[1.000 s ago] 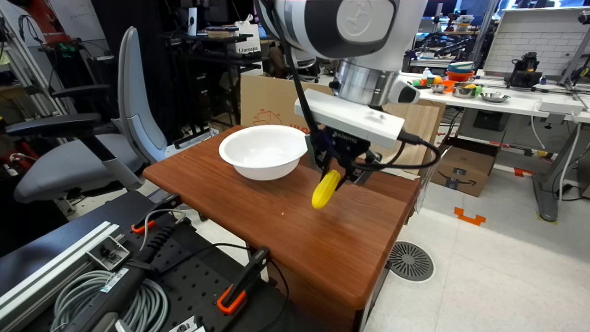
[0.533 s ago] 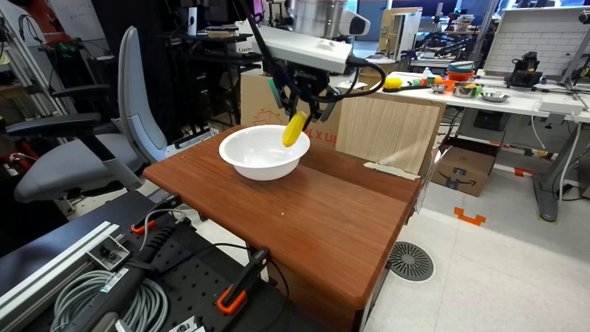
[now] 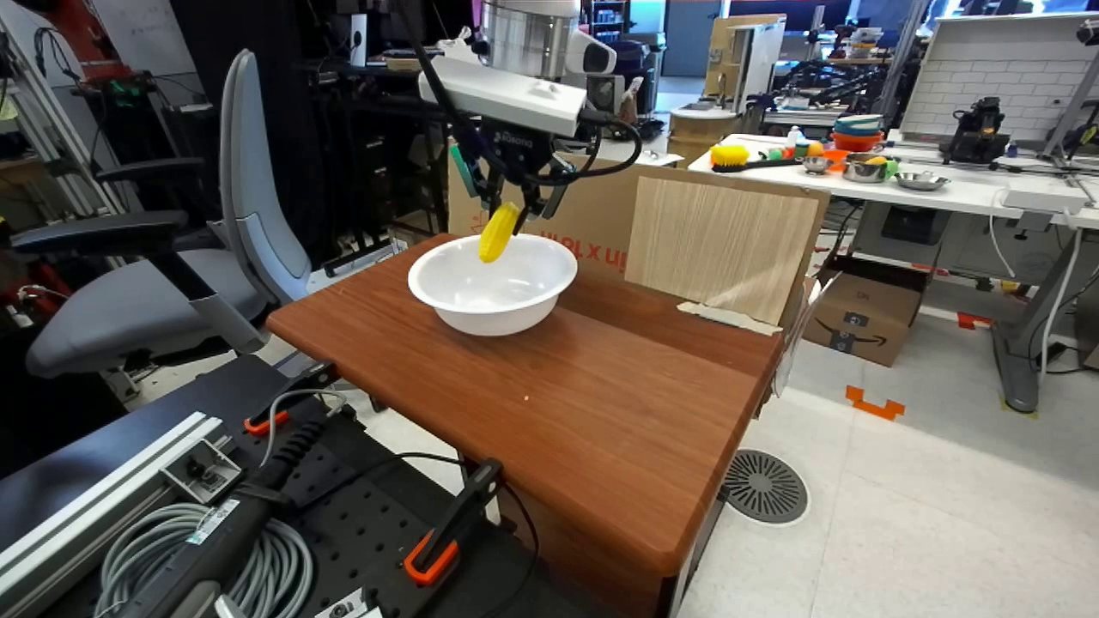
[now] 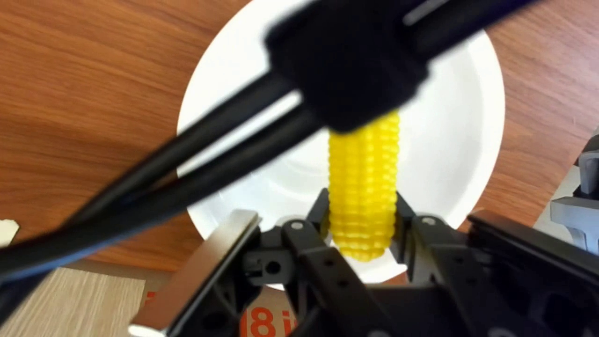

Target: Put the maize cob inside the white bowl

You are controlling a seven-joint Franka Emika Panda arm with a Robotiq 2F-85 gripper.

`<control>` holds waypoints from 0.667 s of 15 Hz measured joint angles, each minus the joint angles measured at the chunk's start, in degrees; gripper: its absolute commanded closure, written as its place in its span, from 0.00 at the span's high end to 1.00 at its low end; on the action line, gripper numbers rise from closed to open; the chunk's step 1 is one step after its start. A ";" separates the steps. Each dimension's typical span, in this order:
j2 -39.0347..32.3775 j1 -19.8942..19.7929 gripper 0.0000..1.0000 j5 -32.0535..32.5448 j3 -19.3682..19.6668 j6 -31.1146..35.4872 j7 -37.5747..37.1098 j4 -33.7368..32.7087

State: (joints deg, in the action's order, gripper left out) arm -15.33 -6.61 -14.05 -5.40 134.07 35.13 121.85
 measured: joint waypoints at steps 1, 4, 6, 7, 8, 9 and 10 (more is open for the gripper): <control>-0.87 0.01 0.07 0.00 0.00 0.01 -0.01 -0.15; -3.96 0.00 0.07 0.01 0.02 0.02 -0.31 -1.16; -5.87 0.00 0.28 0.01 0.02 0.02 -0.74 -2.03; -6.67 0.00 0.54 0.01 0.02 0.02 -0.91 -2.42; -7.30 0.00 0.54 0.02 0.02 0.02 -1.04 -2.80; -7.83 0.00 0.55 0.01 0.02 0.02 -1.23 -3.14; -8.21 -0.01 0.62 0.02 0.02 0.02 -1.43 -3.39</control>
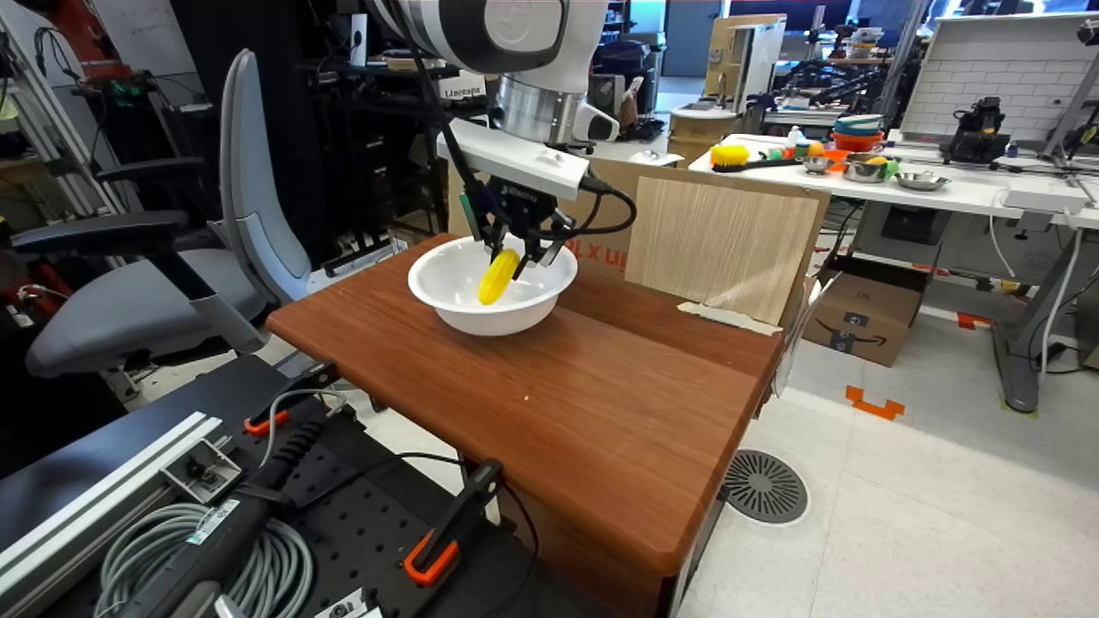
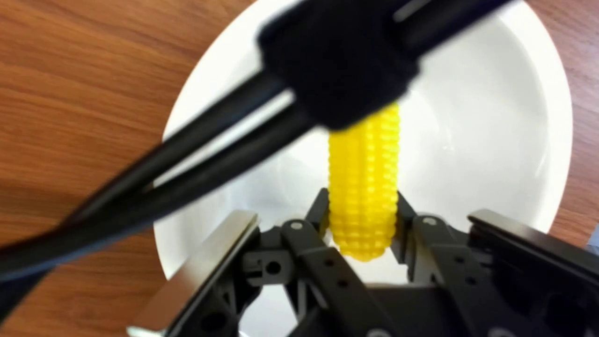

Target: Put the maize cob inside the white bowl

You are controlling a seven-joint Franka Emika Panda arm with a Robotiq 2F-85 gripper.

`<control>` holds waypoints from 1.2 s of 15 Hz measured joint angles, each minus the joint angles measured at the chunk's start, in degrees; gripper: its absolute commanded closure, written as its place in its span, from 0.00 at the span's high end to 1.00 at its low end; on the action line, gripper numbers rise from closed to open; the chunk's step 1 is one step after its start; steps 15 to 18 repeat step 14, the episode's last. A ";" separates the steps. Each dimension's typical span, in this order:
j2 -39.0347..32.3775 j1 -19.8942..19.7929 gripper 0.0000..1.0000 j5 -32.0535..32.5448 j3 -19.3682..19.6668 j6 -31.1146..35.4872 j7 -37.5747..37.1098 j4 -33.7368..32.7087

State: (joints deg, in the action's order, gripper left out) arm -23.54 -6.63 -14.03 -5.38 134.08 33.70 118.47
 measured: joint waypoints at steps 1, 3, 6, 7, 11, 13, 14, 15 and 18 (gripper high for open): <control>-0.25 -0.02 0.68 0.00 0.00 0.00 -0.11 -0.24; -0.29 -0.13 0.83 0.00 0.00 0.00 -0.13 -0.37; 0.03 -0.68 1.00 0.00 0.00 -0.22 -0.11 -0.27; 0.40 -1.02 1.00 0.00 0.02 -0.76 -0.11 -0.13; 3.51 -2.67 1.00 0.03 0.96 -6.80 0.05 0.85; 5.98 -3.65 1.00 0.03 1.84 -10.06 0.15 1.71; 7.20 -3.92 1.00 0.03 2.36 -11.15 0.15 2.15; 7.20 -3.92 1.00 0.03 2.36 -11.15 0.15 2.15; 7.20 -3.92 1.00 0.03 2.36 -11.15 0.15 2.15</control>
